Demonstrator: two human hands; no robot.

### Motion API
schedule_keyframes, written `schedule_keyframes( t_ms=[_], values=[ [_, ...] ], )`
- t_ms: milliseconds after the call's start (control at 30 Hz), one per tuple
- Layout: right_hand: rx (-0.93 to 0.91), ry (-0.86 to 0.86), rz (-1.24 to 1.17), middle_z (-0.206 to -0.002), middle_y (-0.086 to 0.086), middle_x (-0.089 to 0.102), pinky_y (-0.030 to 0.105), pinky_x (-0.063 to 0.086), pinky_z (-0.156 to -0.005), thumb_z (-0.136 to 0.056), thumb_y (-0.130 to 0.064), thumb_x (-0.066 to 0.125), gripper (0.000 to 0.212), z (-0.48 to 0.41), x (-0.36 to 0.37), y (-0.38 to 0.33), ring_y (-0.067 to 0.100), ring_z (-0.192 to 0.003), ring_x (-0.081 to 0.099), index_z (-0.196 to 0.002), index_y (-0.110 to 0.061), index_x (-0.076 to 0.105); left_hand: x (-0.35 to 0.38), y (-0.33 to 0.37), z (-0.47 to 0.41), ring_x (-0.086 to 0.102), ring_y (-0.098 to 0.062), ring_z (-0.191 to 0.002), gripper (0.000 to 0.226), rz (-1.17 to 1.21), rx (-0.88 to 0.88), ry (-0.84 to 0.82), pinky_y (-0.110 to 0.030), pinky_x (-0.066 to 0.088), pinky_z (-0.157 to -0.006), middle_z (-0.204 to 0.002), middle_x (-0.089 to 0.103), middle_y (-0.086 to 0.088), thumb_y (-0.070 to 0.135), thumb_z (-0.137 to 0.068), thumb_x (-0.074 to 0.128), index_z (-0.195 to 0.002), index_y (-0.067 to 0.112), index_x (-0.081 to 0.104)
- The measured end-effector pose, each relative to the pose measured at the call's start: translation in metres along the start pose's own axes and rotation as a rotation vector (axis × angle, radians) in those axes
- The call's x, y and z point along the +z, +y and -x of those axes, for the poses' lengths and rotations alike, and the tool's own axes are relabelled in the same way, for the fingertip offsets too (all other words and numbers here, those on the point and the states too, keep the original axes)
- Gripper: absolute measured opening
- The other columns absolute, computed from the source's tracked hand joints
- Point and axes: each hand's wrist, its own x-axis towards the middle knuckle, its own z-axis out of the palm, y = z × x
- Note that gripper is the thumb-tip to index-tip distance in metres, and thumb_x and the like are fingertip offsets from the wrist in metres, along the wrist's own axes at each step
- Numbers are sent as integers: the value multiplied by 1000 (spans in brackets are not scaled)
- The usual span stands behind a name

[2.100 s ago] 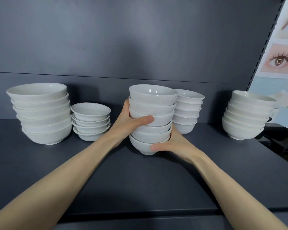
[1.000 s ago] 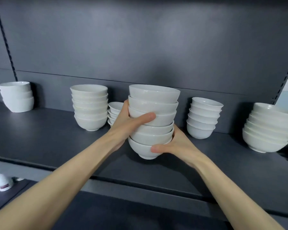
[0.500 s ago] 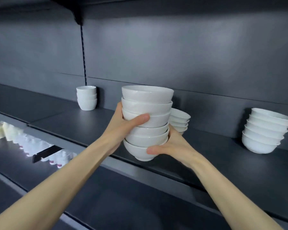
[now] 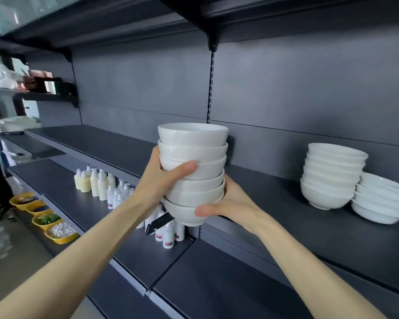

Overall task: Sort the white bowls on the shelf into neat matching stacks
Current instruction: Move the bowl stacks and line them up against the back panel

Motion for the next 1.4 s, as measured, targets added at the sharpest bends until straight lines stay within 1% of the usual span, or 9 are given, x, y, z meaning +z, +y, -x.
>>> schedule_keyframes(
  t_ms=[100, 200, 533, 733, 867, 1033, 1200, 1300, 1400],
  values=[
    [-34, -60, -4, -116, -15, 68, 23, 53, -88, -69, 13, 73, 70, -45, 29, -2, 3, -110, 63, -116, -36, 56, -45, 0, -19, 65, -9, -105, 81, -14, 27, 25, -25, 53, -79, -117, 67, 7, 46, -50, 81, -121, 27, 48],
    [-72, -98, -15, -121, -9, 67, 26, 53, -90, -68, 10, 75, 71, -94, 54, -2, 9, -113, 62, -123, -30, 55, -87, 0, -40, 66, -7, -103, 76, -20, 47, 47, -21, 53, -76, -114, 67, 9, 45, -50, 80, -118, 30, 49],
    [-102, -173, -74, -112, -10, 71, 23, 54, -79, -64, 3, 76, 65, -250, 128, 26, 8, -105, 66, -115, -34, 57, -221, -26, -123, 69, -11, -96, 42, -119, 101, 63, -24, 55, -75, -103, 73, 7, 38, -59, 76, -100, 39, 64],
    [-109, -160, -77, -109, -9, 72, 25, 55, -82, -62, 3, 75, 61, -336, 165, 36, 9, -103, 67, -108, -34, 61, -299, -49, -184, 65, -16, -108, 77, -122, 83, 83, -35, 54, -87, -119, 67, 0, 43, -57, 79, -125, 21, 49],
    [-86, -107, -60, -116, -9, 69, 28, 54, -88, -54, -9, 81, 71, -396, 190, 43, 9, -110, 64, -116, -33, 57, -350, -67, -230, 66, -15, -106, 71, -105, 88, 28, -33, 55, -84, -115, 68, 2, 44, -59, 77, -120, 23, 51],
    [-53, 16, -40, -108, -16, 71, 18, 53, -78, -65, 13, 76, 68, -466, 232, 57, 2, -102, 66, -112, -32, 55, -421, -92, -289, 68, -14, -101, 59, -61, 89, -98, -30, 55, -81, -108, 72, 4, 41, -58, 77, -112, 26, 57],
    [-7, 137, -17, -118, -8, 68, 31, 52, -92, -58, 1, 79, 74, -527, 269, 65, 9, -111, 63, -121, -29, 54, -484, -117, -346, 66, -18, -107, 75, 13, 70, -200, -37, 54, -88, -115, 69, -1, 42, -57, 79, -123, 19, 52],
    [13, 175, -12, -118, -8, 68, 31, 52, -94, -60, 2, 75, 69, -562, 281, 69, 8, -111, 63, -118, -30, 55, -511, -131, -380, 65, -16, -109, 83, 49, 41, -266, -38, 53, -91, -119, 67, 1, 45, -55, 80, -127, 21, 48],
    [29, 218, 6, -118, -8, 69, 29, 52, -91, -62, 2, 75, 68, -597, 287, 76, 7, -110, 63, -119, -29, 55, -530, -142, -413, 68, -10, -101, 61, 63, 45, -339, -28, 56, -81, -108, 71, 9, 43, -55, 78, -111, 33, 56]
  ],
)
